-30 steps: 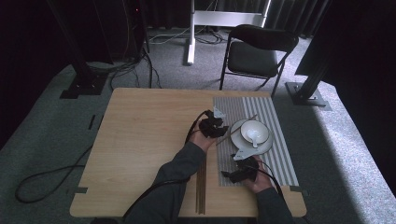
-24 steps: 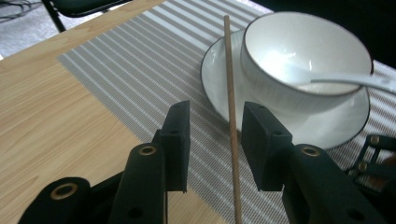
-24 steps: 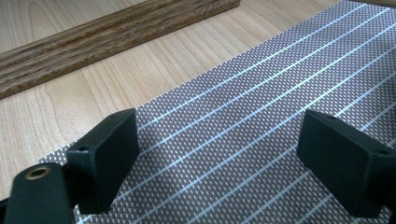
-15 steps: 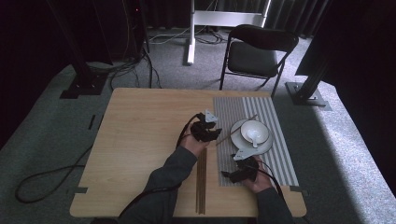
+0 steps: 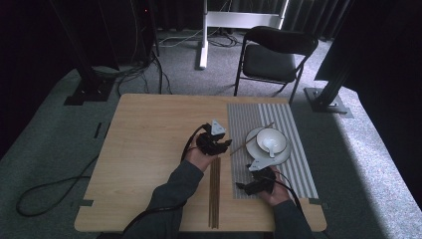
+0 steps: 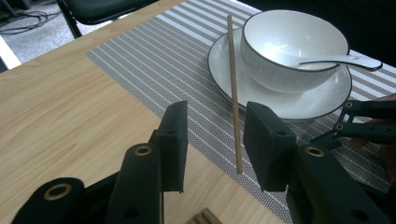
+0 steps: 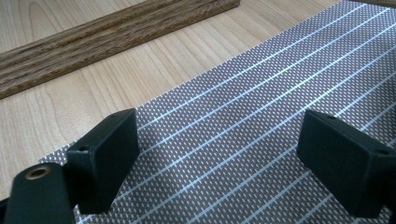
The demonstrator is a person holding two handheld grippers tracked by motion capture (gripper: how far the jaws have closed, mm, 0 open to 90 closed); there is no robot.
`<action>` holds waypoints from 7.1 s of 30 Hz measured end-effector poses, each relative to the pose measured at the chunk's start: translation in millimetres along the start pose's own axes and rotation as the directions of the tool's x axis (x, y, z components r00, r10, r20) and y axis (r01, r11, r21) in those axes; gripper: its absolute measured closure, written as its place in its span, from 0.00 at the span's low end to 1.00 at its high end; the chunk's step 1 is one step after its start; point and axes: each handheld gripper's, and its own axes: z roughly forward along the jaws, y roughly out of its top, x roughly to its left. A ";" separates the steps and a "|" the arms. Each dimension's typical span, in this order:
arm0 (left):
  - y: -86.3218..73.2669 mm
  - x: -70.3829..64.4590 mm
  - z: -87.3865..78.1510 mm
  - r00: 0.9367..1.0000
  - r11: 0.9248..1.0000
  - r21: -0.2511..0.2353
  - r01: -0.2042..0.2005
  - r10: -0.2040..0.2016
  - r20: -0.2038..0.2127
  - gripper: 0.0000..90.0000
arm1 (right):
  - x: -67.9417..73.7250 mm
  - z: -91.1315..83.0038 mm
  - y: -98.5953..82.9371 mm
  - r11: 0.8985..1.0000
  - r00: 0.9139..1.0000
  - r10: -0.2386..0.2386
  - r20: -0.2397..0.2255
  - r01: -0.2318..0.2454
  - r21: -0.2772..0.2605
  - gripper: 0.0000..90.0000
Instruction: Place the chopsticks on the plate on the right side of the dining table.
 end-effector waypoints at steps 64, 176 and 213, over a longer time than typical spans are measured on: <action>-83.5 -58.1 -44.8 1.000 0.997 0.072 0.009 -0.010 0.016 0.64 | 0.2 0.0 0.1 1.000 1.000 0.005 -0.001 -0.005 0.001 0.13; -135.0 -55.8 -43.4 0.985 0.967 0.206 0.150 -0.127 -0.119 0.86 | 0.1 0.0 0.1 1.000 1.000 0.003 -0.001 -0.003 0.001 0.13; -128.0 -18.2 -34.6 0.968 0.958 0.200 0.206 -0.169 -0.187 0.94 | 0.2 0.0 0.1 1.000 1.000 0.004 -0.002 -0.004 0.001 0.13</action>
